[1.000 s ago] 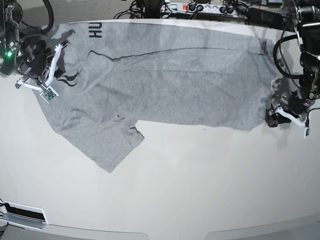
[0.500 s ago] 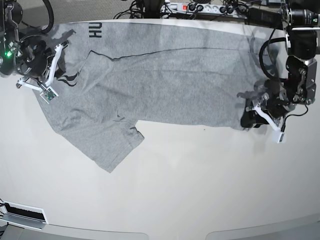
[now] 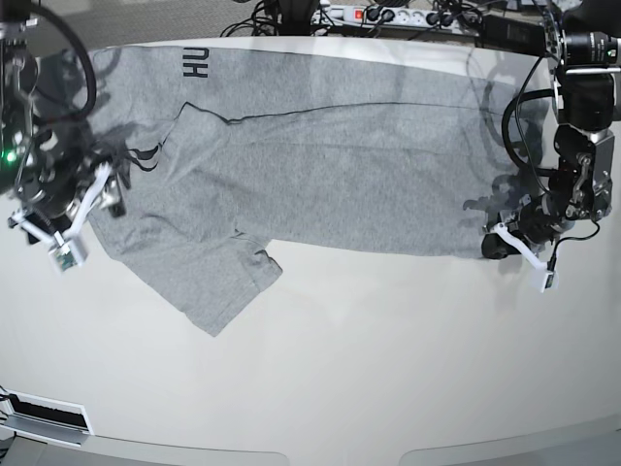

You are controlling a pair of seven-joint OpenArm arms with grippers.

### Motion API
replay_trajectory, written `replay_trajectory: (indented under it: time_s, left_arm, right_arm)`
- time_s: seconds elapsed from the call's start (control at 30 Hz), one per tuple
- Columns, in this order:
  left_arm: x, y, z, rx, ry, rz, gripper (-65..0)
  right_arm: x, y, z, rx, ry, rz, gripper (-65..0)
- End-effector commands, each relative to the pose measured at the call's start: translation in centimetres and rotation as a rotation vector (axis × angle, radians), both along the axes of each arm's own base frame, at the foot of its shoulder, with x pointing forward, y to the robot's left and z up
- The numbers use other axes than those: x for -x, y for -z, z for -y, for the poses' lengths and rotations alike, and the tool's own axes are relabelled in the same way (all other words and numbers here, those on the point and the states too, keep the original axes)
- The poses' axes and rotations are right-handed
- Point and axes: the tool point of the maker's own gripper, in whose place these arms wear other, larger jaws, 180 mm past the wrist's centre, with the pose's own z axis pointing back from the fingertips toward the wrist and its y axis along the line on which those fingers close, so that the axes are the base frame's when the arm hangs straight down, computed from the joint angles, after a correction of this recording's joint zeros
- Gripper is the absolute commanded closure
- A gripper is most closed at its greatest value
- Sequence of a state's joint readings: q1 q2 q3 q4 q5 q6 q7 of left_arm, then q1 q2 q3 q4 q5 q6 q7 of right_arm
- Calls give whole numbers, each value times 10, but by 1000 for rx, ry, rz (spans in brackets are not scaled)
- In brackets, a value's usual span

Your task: Layout the t-shirt on the table in an organized manner, then fold the t-shirt properly

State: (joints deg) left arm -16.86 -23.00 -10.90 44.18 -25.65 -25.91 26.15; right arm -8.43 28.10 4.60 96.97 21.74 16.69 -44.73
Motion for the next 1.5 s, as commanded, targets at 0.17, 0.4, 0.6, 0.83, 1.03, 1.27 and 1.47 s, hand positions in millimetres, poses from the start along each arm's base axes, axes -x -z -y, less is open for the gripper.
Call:
replay_trajectory:
  time_s: [0.17, 0.4, 0.6, 0.83, 1.03, 1.27, 1.47]
  left_arm:
    - [-7, -10, -9, -18, -5, 12, 0]
    - [-7, -10, -9, -9, -8, 9, 0]
    - [-7, -10, -8, -9, -8, 8, 0]
    - [-7, -10, -8, -5, -9, 11, 0]
    - [-9, -13, -9, 2, -14, 18, 0]
    - [-17, -22, -9, 2, -7, 45, 0]
    - [-40, -51, -24, -30, -6, 106, 0]
  right_arm:
    - [-56, 19, 19, -112, 118, -29, -497]
    - [-93, 51, 22, -333, 204, -148, -495]
    - [-92, 74, 33, -373, 287, -171, -495]
    - [-76, 92, 24, -402, 280, -203, -274]
    - [-82, 80, 2, -447, 122, -160, 0]
    - [-102, 48, -6, -428, 16, -67, 0]
    - [-123, 16, 1, -328, -2, 26, 0]
